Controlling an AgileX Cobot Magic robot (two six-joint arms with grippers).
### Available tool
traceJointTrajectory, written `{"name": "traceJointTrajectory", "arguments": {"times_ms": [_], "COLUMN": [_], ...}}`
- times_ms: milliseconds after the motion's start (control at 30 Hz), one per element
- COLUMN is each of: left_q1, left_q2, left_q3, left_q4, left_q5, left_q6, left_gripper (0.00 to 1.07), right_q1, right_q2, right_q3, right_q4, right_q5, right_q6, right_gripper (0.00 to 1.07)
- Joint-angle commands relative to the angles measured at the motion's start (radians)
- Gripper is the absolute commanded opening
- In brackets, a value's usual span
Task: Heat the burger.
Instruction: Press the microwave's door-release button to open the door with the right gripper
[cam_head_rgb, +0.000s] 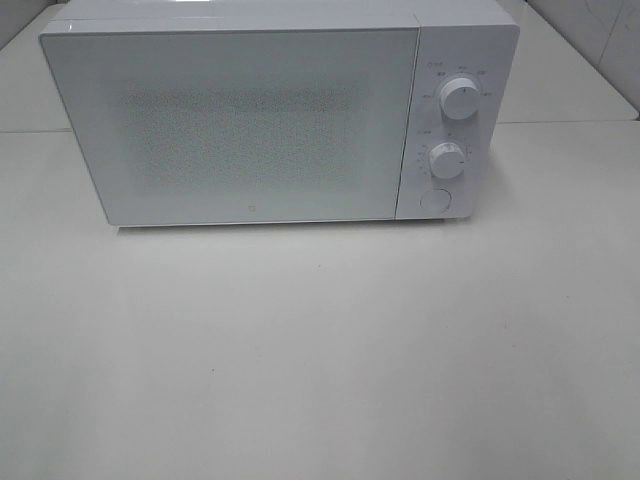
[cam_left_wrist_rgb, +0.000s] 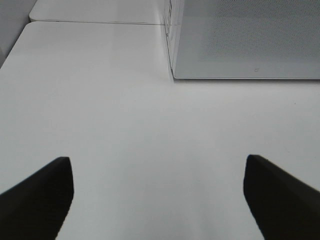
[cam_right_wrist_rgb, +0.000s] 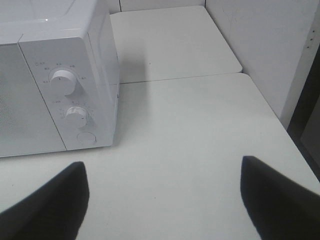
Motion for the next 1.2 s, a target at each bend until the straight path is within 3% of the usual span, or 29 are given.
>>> {"name": "traceJointTrajectory", "arguments": {"times_ms": [33,300,600,833,967,1033,1067,1133,1167,1200], "left_q1": [0.001,0.001,0.001,0.001,0.001,0.001,0.001,0.001,0.001,0.001], "left_q2": [-0.014,-0.014,-0.014,-0.014,-0.014,-0.014,-0.014,-0.014,-0.014,-0.014], "left_q3": [0.002,0.002,0.002,0.002,0.002,0.002,0.002,0.002,0.002,0.002], "left_q4": [0.001,0.001,0.001,0.001,0.001,0.001,0.001,0.001,0.001,0.001], "left_q5": [0.001,0.001,0.001,0.001,0.001,0.001,0.001,0.001,0.001,0.001], "left_q6": [-0.002,-0.002,-0.002,-0.002,-0.002,-0.002,-0.002,-0.002,-0.002,-0.002], "left_gripper": [0.84,0.84,0.84,0.84,0.84,0.84,0.84,0.84,0.84,0.84], "right_q1": [-0.004,-0.004,-0.004,-0.003,0.000,0.000,0.000,0.000,0.000,0.000], "right_q2": [0.052,0.247,0.431,0.588,0.651,0.735,0.735,0.789,0.789,0.806], "right_q3": [-0.006,0.035,0.149,0.208,0.227,0.237,0.237,0.237,0.237,0.237], "right_q4": [-0.001,0.000,0.000,-0.006,-0.018,-0.088,-0.088,-0.114,-0.114,-0.114], "right_q5": [-0.067,-0.268,-0.610,-0.860,-0.945,-0.991,-0.991,-1.011,-1.011,-1.020], "right_q6": [-0.008,-0.007,0.023,0.253,0.398,0.665,0.665,0.870,0.870,0.936], "right_gripper": [0.76,0.76,0.76,0.71,0.62,0.42,0.42,0.22,0.22,0.15]}}
